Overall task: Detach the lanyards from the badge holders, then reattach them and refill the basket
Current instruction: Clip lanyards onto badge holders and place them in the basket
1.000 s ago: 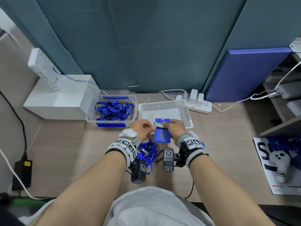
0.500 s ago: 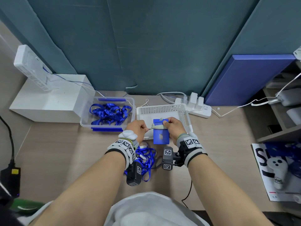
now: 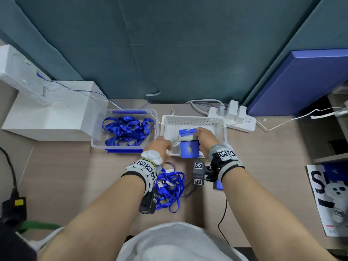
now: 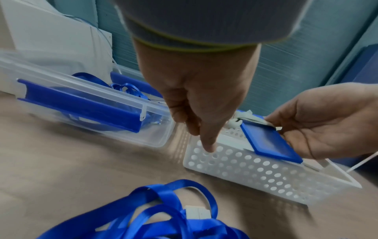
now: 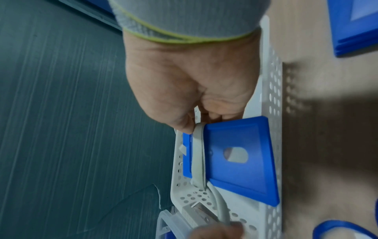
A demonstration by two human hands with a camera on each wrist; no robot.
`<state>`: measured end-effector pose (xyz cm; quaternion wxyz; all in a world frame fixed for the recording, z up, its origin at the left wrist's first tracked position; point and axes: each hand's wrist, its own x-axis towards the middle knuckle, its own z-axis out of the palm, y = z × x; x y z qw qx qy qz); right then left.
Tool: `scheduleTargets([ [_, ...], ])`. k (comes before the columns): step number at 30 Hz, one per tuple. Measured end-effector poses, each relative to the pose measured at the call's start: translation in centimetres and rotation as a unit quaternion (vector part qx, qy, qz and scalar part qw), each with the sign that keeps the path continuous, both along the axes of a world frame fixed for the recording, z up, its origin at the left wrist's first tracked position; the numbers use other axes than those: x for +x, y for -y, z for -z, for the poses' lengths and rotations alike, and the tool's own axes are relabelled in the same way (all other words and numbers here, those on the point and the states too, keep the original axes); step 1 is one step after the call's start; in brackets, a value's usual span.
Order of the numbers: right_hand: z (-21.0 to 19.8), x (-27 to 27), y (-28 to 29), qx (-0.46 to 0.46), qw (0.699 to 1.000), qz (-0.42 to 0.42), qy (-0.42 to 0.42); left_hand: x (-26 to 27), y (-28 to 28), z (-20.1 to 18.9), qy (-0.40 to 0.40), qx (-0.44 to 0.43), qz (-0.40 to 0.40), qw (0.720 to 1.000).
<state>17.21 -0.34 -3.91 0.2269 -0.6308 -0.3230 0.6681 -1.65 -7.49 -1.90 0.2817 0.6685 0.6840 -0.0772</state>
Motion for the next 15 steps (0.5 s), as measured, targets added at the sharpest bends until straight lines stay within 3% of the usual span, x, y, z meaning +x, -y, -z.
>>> scheduleTargets([
  [3, 0.2, -0.6, -0.6, 0.004, 1.000, -0.001, -0.006, 0.3, 0.1, 0.3, 0.062, 0.075, -0.090, 0.991],
  [6, 1.3, -1.4, -1.2, -0.003, 1.000, 0.024, -0.011, 1.0, 0.4, 0.8, 0.100, 0.110, -0.118, 0.982],
  [11, 2.2, -2.4, -2.0, -0.020, 0.993, 0.099, -0.065, 1.5, 0.0, 1.2, 0.101, 0.073, -0.111, 0.986],
  [15, 3.0, -3.0, -2.5, -0.022, 0.992, 0.108, -0.067, 1.7, -1.0, 1.6, 0.091, 0.018, -0.130, 0.987],
])
